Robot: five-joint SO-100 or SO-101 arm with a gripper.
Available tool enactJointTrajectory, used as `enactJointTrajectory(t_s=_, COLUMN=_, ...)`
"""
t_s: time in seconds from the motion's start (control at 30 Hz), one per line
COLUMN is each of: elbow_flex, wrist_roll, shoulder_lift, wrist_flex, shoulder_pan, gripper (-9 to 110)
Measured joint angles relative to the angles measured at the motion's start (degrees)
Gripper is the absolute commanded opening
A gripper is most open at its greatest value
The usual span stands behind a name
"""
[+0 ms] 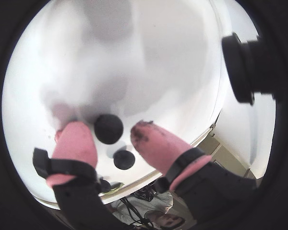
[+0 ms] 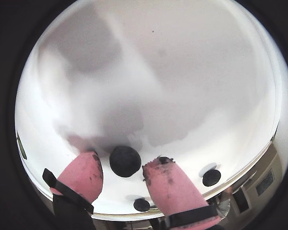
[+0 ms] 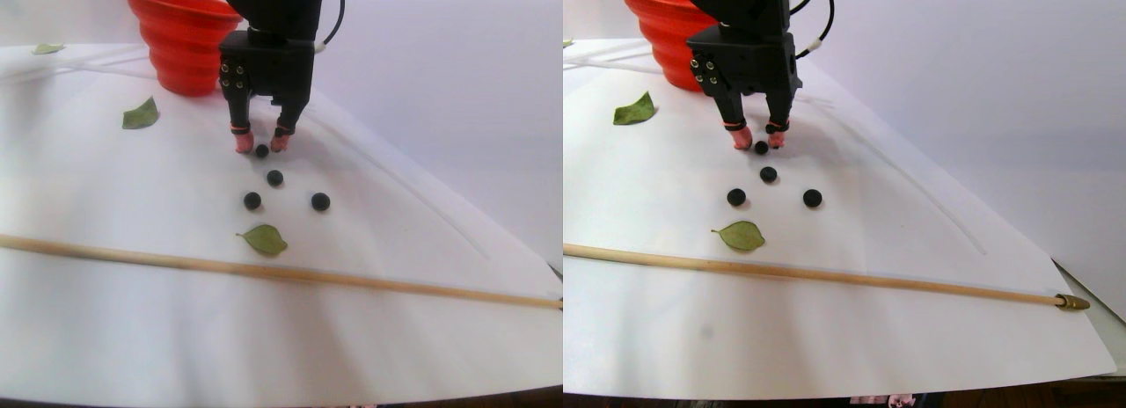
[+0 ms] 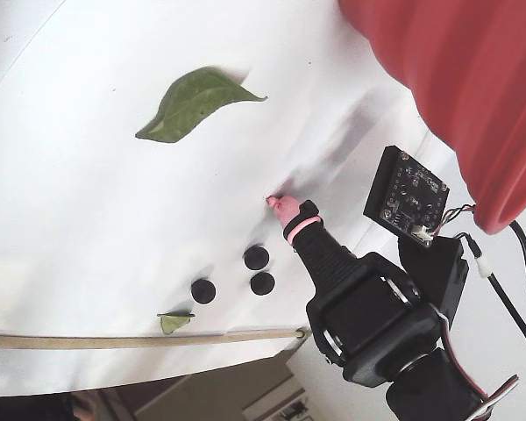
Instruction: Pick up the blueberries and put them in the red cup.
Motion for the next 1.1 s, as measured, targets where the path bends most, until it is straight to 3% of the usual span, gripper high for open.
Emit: enactJointTrajectory(t_s=1.1, elbow_flex=-2.20, wrist_roll=0.09, shoulder_lift=-5.01, wrist_flex=-1.58, shoulder_pan=0.44, gripper=10)
